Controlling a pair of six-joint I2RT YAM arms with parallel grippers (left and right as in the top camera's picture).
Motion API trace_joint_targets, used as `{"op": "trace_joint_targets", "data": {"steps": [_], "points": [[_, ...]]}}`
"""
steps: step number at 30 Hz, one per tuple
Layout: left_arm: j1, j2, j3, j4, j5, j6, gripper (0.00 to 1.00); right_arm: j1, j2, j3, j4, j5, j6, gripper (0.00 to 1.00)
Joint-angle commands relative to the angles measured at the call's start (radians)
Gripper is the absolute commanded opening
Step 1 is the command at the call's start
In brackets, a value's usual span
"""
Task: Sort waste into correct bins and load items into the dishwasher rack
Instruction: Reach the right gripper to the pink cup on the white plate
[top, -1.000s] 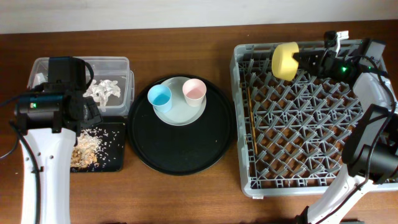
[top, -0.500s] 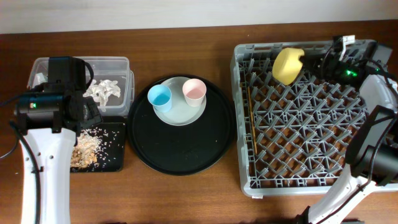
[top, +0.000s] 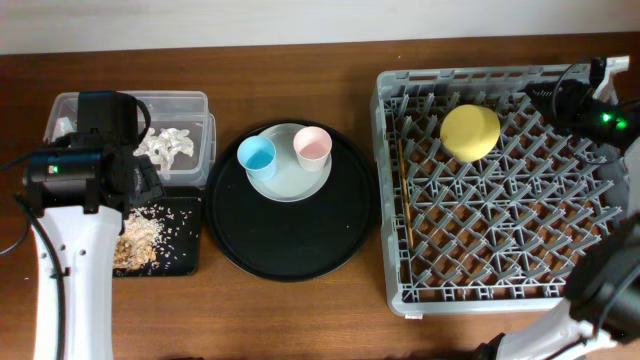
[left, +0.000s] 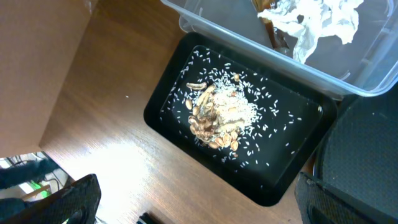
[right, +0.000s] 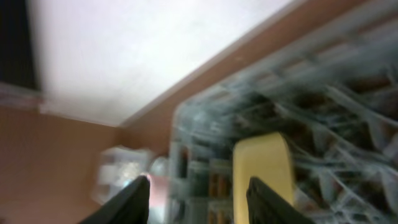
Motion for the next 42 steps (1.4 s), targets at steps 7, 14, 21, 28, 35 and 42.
{"op": "trace_joint_targets", "data": {"steps": [7, 14, 21, 28, 35, 42], "points": [[0.003, -0.011, 0.01, -0.002, -0.011, 0.005, 0.99, 0.598, -0.322, 0.002, -0.257, 0.72, -0.171, 0.5], [0.003, -0.011, 0.01, -0.002, -0.011, 0.005, 0.99, 1.098, -0.291, 0.002, -0.121, 0.987, -0.171, 0.25], [0.003, -0.011, 0.01, -0.002, -0.011, 0.005, 0.99, 1.245, -0.045, 0.002, 0.006, 1.116, -0.171, 0.26], [0.003, -0.011, 0.01, -0.002, -0.011, 0.005, 0.99, 1.245, 0.105, 0.002, 0.085, 1.116, -0.195, 0.31], [0.003, -0.011, 0.01, -0.002, -0.011, 0.005, 0.99, 1.238, 0.154, 0.002, 0.135, 1.116, -0.224, 0.34], [0.003, -0.011, 0.01, -0.002, -0.011, 0.005, 0.99, 1.204, 0.156, 0.001, 0.143, 1.115, -0.223, 0.36]]}}
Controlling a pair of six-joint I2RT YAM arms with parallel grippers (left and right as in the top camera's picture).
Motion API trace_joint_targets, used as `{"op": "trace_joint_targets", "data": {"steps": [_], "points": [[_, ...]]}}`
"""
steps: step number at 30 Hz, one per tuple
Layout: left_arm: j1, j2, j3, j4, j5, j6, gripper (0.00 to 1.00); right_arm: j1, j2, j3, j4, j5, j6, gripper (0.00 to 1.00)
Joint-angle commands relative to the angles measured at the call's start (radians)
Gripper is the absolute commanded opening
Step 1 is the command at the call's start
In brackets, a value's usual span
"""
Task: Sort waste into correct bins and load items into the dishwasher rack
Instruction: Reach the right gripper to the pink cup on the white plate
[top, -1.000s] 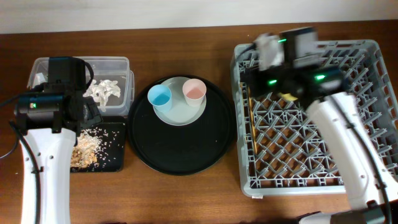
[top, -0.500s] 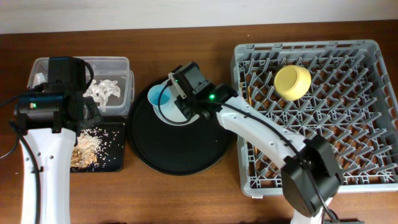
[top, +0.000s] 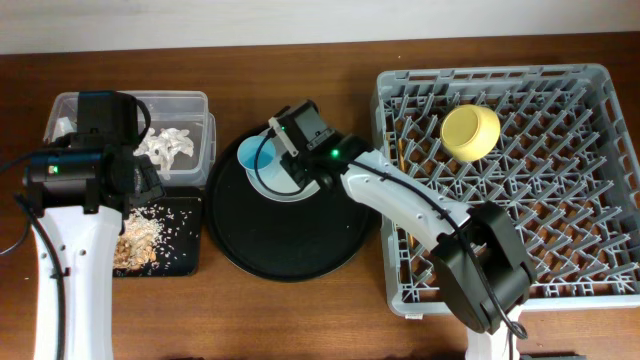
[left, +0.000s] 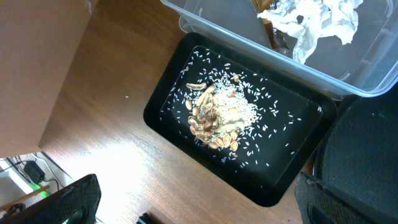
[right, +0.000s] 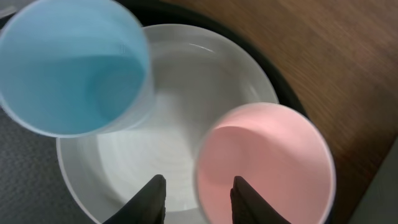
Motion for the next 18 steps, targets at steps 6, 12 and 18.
{"op": "trace_joint_targets", "data": {"steps": [6, 12, 18], "points": [[0.003, -0.011, 0.011, -0.001, -0.011, 0.005, 0.99, -0.011, 0.009, -0.004, -0.03, -0.034, -0.003, 0.28], [0.003, -0.011, 0.011, -0.001, -0.011, 0.005, 0.99, -0.014, 0.009, -0.01, -0.059, -0.034, -0.003, 0.24], [0.003, -0.011, 0.011, -0.001, -0.011, 0.005, 0.99, -0.014, 0.009, -0.01, -0.084, -0.034, -0.003, 0.15]]}}
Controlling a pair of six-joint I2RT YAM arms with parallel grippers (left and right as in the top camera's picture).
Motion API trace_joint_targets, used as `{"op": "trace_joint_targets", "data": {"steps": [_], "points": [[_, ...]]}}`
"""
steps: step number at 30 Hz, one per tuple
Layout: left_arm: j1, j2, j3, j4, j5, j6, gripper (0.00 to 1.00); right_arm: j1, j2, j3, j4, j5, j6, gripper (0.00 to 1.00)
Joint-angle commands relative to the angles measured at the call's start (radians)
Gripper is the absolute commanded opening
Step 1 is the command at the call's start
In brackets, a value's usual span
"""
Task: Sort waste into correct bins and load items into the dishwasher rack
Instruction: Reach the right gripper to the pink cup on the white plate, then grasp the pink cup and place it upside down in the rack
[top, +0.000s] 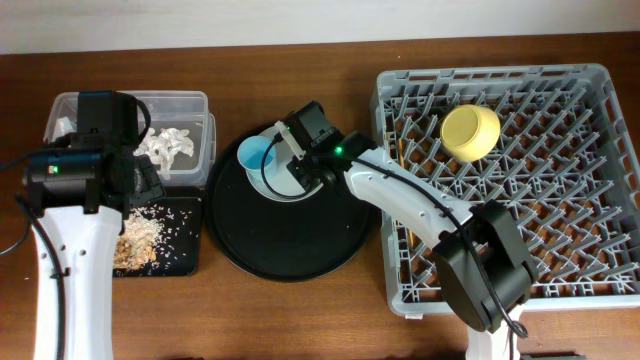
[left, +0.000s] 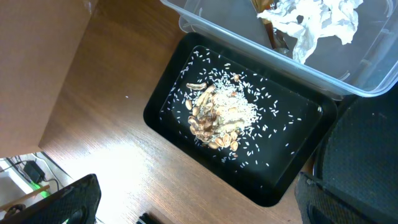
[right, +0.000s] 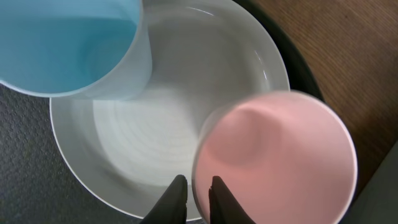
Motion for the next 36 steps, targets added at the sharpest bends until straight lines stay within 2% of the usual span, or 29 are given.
{"op": "trace_joint_targets", "data": {"steps": [1, 6, 9, 12, 17, 23, 25, 28, 29, 33, 36], "points": [[0.003, -0.011, 0.011, -0.001, -0.011, 0.004, 0.99, -0.003, 0.009, -0.01, -0.004, -0.005, 0.004, 0.15], [0.003, -0.011, 0.011, -0.001, -0.011, 0.004, 0.99, -0.004, 0.009, -0.01, -0.003, -0.001, 0.003, 0.15], [0.003, -0.011, 0.011, -0.001, -0.011, 0.004, 0.99, -0.005, 0.019, -0.01, -0.003, -0.001, -0.045, 0.14], [0.003, -0.011, 0.011, -0.001, -0.011, 0.005, 0.99, -0.004, 0.021, -0.01, -0.004, -0.002, -0.044, 0.04], [0.003, -0.011, 0.011, -0.001, -0.011, 0.005, 0.99, -0.005, 0.016, -0.007, -0.003, 0.003, -0.044, 0.04], [0.003, -0.011, 0.011, -0.001, -0.011, 0.004, 0.99, -0.011, -0.169, 0.065, -0.055, -0.02, 0.054, 0.04], [0.003, -0.011, 0.011, -0.001, -0.011, 0.004, 0.99, -0.034, -0.231, 0.077, -0.057, -0.11, 0.062, 0.04], [0.003, -0.011, 0.011, -0.001, -0.011, 0.004, 0.99, -0.175, -0.337, 0.086, -0.061, -0.429, 0.134, 0.04], [0.003, -0.011, 0.011, -0.001, -0.011, 0.005, 0.99, -0.285, -0.347, 0.086, -0.072, -0.61, 0.17, 0.04], [0.003, -0.011, 0.011, -0.001, -0.011, 0.004, 0.99, -0.55, -0.263, 0.085, -0.106, -1.061, 0.169, 0.04], [0.003, -0.011, 0.011, -0.001, -0.011, 0.005, 0.99, -0.659, -0.172, 0.085, -0.109, -1.133, 0.17, 0.04]]}}
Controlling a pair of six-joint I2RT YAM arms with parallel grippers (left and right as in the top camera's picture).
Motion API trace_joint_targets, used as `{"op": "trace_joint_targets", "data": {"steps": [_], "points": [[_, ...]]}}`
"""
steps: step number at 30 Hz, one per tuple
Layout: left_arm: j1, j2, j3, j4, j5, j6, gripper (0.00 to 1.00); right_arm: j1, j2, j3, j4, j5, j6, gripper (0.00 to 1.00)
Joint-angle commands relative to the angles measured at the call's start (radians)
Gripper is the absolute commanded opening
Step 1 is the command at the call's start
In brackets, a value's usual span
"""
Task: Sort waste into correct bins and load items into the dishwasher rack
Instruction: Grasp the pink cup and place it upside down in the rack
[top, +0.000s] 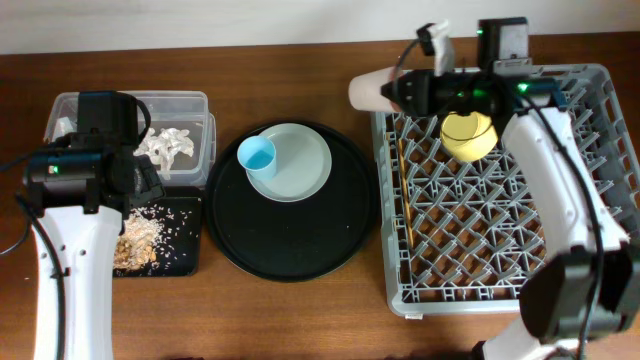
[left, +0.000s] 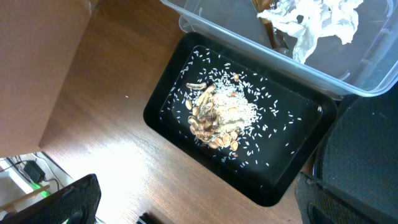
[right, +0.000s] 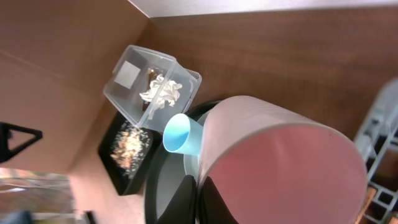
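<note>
The pink cup (top: 368, 92) hangs tilted on its side above the far left corner of the grey dishwasher rack (top: 500, 285), with my right gripper (top: 396, 96) shut on its rim. In the right wrist view the pink cup (right: 283, 165) fills the frame and the right gripper (right: 199, 196) pinches its wall. A blue cup (top: 256, 155) stands on a pale plate (top: 300, 168) on the round black tray (top: 290, 240). A yellow bowl (top: 468, 133) sits in the rack. My left gripper (left: 199, 208) is open above the black waste tray (left: 174, 87) of rice and scraps.
A clear plastic bin (top: 190, 100) with crumpled paper (left: 317, 25) stands behind the black waste tray (top: 185, 262) at the left. A thin brown stick (top: 403, 195) lies along the rack's left side. The table's far edge meets a white wall.
My right gripper, then shut on the pink cup's rim on the plate, now holds the cup tipped over the rack's far left corner. The plate keeps only the blue cup. The left arm has not moved.
My right gripper was first open over the rack's far right, with both cups on the plate. Then it was open at the pink cup, then shut on its rim. Now the cup is off the plate, at the rack. The left arm stayed put throughout.
</note>
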Motion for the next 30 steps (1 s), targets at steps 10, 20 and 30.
{"op": "trace_joint_targets", "data": {"steps": [10, 20, 30], "points": [[0.003, -0.011, 0.011, 0.0, -0.01, 0.005, 0.99, -0.078, 0.296, 0.0, 0.005, -0.182, -0.024, 0.04], [0.003, -0.011, 0.011, 0.0, -0.011, 0.005, 0.99, -0.154, 0.314, -0.009, -0.171, -0.031, -0.209, 0.05], [0.003, -0.011, 0.011, 0.0, -0.01, 0.005, 0.99, -0.161, 0.313, -0.008, -0.196, -0.164, -0.396, 0.04]]}}
